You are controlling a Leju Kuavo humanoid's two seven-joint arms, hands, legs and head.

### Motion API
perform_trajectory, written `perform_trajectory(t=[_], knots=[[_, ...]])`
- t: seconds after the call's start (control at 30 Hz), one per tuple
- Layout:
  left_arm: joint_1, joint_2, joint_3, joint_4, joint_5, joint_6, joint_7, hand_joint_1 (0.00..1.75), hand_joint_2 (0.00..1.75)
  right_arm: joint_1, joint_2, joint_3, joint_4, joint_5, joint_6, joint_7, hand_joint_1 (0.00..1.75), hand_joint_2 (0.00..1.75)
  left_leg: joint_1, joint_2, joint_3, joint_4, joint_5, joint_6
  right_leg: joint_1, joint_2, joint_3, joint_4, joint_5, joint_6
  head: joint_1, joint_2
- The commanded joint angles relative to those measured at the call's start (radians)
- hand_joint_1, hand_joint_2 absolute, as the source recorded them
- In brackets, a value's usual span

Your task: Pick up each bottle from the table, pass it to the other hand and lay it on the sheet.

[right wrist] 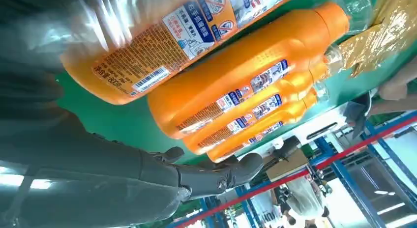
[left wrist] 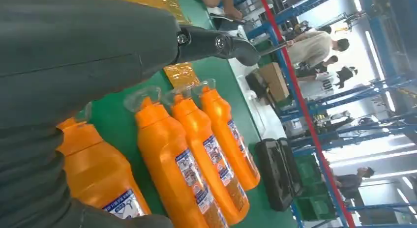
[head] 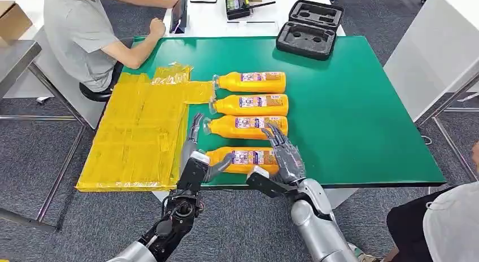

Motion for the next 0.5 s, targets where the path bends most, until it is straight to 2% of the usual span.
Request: perform_trajectory(t=[0.03,0.3,0.5], knots=[[-0.041,-0.006,0.034,0.074,0.002,-0.006,0.003,0.0,1.75,-0.018,0.006,-0.026,0.004,-0.004,-0.001,-0.002,0.0,1.75,0.001,0.0,0.0,0.0,0.0,-0.001,0.001,0.0,0.0,0.0,0.0,-0.001,0.0,0.0],[-0.031,-0.018,0.052,0.092,-0.004,-0.011,0.003,0.0,1.75,0.029,0.024,-0.048,-0.026,-0.068,-0.034,-0.062,0.0,1.75,0.0,0.0,0.0,0.0,0.0,-0.001,0.0,0.0,0.0,0.0,0.0,-0.001,0.0,0.0],[-0.004,-0.016,0.053,0.074,-0.008,-0.035,0.003,0.0,1.75,0.003,0.01,-0.041,0.069,-0.03,0.005,-0.015,0.0,1.75,0.0,0.0,0.001,0.0,0.0,-0.001,0.0,0.0,0.001,-0.001,0.0,-0.001,0.0,0.0]])
